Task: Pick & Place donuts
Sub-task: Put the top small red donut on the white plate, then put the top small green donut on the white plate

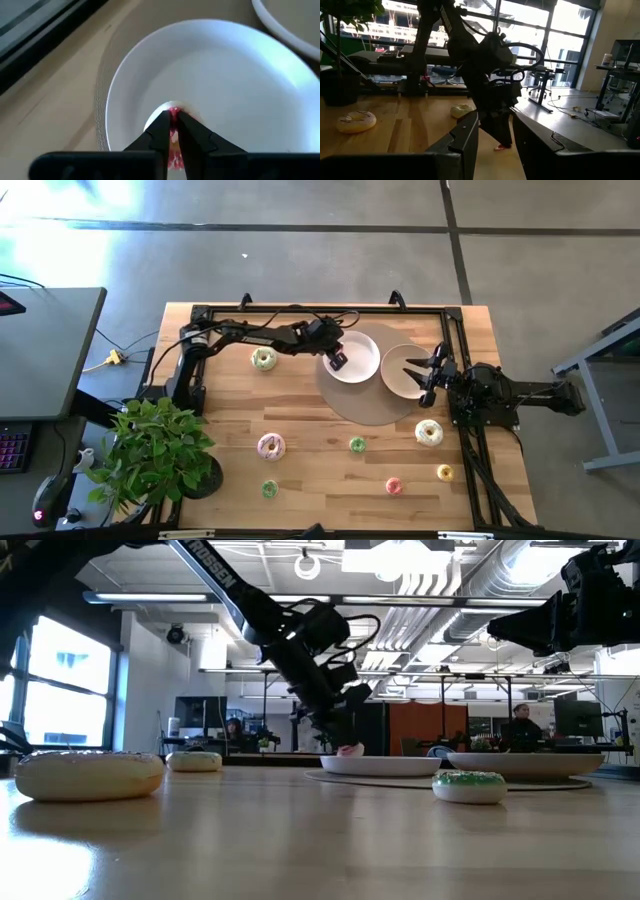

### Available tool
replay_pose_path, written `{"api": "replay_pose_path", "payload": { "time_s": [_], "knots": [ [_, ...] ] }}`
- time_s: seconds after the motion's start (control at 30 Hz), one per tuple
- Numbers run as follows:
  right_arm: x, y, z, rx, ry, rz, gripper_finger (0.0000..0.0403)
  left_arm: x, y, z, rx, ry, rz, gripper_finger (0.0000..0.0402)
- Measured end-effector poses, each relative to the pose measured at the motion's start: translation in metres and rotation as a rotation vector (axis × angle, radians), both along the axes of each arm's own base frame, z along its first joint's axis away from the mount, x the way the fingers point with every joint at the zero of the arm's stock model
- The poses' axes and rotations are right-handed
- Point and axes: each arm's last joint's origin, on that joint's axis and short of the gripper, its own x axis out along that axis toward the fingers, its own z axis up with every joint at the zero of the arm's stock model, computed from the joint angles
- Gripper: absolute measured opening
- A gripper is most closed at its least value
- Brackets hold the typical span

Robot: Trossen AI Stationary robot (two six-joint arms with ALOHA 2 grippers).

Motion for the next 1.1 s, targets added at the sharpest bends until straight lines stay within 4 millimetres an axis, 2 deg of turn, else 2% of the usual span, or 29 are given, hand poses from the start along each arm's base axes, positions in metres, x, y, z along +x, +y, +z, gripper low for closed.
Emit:
{"api": "replay_pose_path", "payload": {
  "time_s": [0.37, 0.43, 0.53, 0.67, 0.9, 1.0, 1.1],
  "knots": [
    [0.0, 0.0, 0.002, 0.001, -0.023, -0.001, 0.0119, 0.0, -0.001, -0.001, -0.021, 0.003, -0.038, 0.011],
    [-0.001, 0.0, 0.006, -0.001, -0.063, 0.005, 0.0119, -0.003, -0.003, 0.006, -0.055, 0.001, -0.077, 0.0112],
    [-0.002, 0.001, 0.012, -0.007, -0.127, 0.031, 0.0119, -0.01, -0.008, 0.029, -0.078, -0.025, -0.167, 0.0105],
    [-0.002, 0.002, 0.013, 0.038, -0.152, 0.081, 0.0119, -0.032, -0.017, 0.059, -0.118, 0.039, -0.193, 0.0084],
    [0.002, 0.003, 0.012, 0.118, -0.155, 0.135, 0.0119, -0.075, -0.032, 0.111, -0.078, 0.078, -0.205, 0.0054],
    [0.007, 0.004, 0.01, 0.185, -0.141, 0.165, 0.0119, -0.096, -0.04, 0.114, -0.073, 0.064, -0.211, 0.0053],
    [0.013, 0.003, 0.007, 0.239, -0.124, 0.178, 0.0119, -0.121, -0.046, 0.102, -0.056, 0.048, -0.175, 0.0053]
  ]
}}
